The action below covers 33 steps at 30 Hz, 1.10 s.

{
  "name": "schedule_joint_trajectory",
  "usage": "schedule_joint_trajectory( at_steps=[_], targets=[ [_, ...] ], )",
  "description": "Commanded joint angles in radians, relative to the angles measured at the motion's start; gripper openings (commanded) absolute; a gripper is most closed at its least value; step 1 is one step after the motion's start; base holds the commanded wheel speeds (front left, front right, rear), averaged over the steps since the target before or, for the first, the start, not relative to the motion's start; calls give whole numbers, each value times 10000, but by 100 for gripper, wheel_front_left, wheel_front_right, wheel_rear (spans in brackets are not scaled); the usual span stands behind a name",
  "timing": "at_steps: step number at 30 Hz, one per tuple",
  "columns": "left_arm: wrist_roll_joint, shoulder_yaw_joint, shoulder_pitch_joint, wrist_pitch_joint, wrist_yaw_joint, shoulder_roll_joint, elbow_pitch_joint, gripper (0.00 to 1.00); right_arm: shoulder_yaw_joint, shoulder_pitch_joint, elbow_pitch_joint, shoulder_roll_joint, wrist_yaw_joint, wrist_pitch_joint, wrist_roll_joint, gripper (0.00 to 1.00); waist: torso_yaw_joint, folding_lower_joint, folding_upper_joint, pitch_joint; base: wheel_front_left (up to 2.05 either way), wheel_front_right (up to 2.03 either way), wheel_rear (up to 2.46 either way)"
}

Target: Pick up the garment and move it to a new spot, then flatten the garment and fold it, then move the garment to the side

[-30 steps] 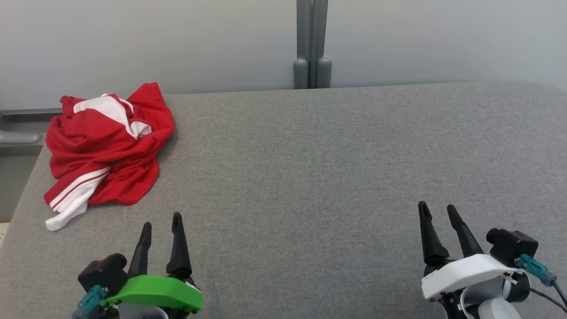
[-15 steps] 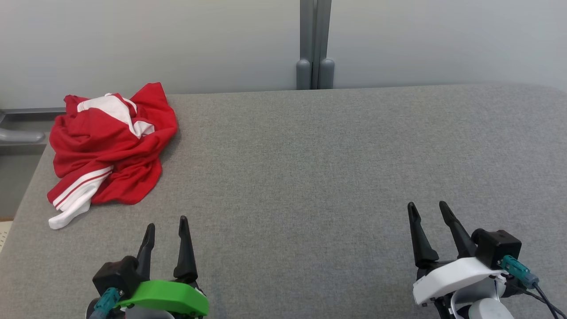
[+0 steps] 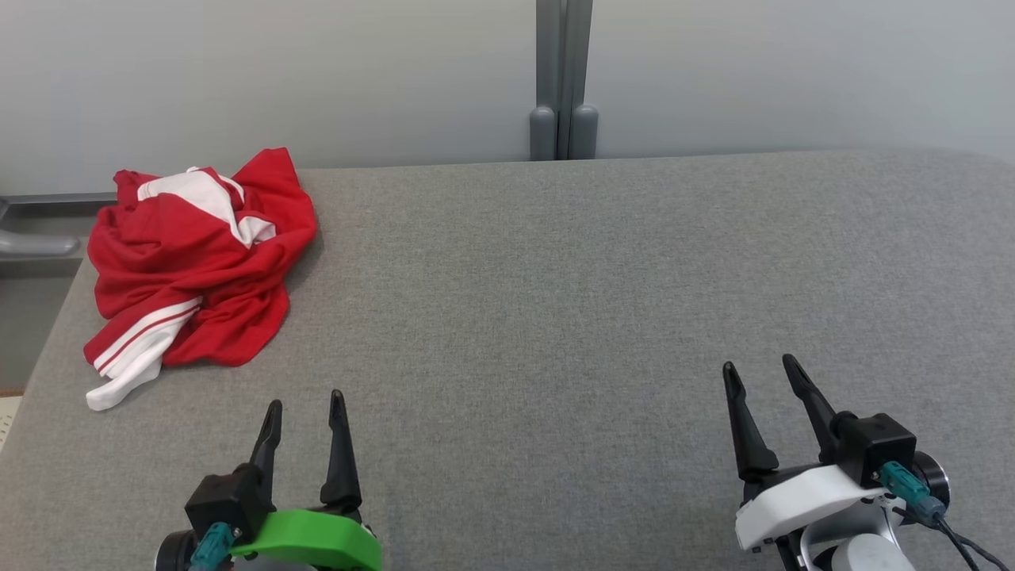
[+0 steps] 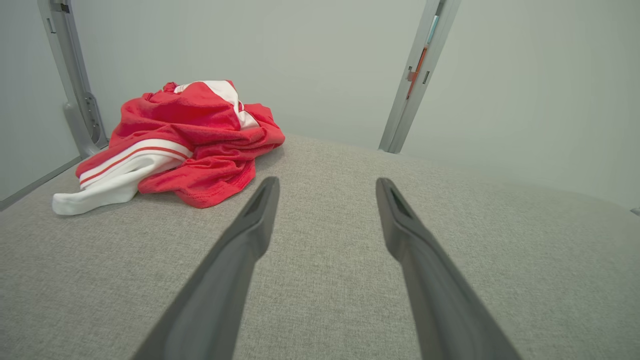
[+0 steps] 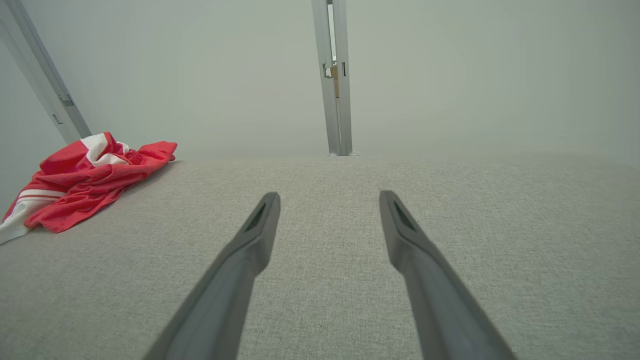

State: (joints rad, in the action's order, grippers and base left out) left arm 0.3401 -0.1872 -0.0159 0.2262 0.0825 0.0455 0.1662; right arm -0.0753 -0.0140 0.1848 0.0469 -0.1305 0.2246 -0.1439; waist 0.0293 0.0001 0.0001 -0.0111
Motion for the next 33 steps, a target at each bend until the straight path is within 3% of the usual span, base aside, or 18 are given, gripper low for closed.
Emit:
schedule_joint_trajectory(
  at_steps=[1, 19, 33],
  targets=[
    [-246, -5, -154, 92, 56, 69, -62, 100, -16, 27, -81, 45, -3, 105, 230, 100, 3, -1, -1, -7, 0, 0, 0],
    [-934, -109, -382, 427, 146, 77, 162, 100, -134, 226, -126, 53, -2, 427, 1413, 100, 24, -1, -1, -184, 0, 0, 0],
    [-818, -94, -296, 385, 34, 76, 344, 100, -93, 178, -53, 51, -2, 415, 1189, 100, 25, -1, -1, -162, 0, 0, 0]
  ],
)
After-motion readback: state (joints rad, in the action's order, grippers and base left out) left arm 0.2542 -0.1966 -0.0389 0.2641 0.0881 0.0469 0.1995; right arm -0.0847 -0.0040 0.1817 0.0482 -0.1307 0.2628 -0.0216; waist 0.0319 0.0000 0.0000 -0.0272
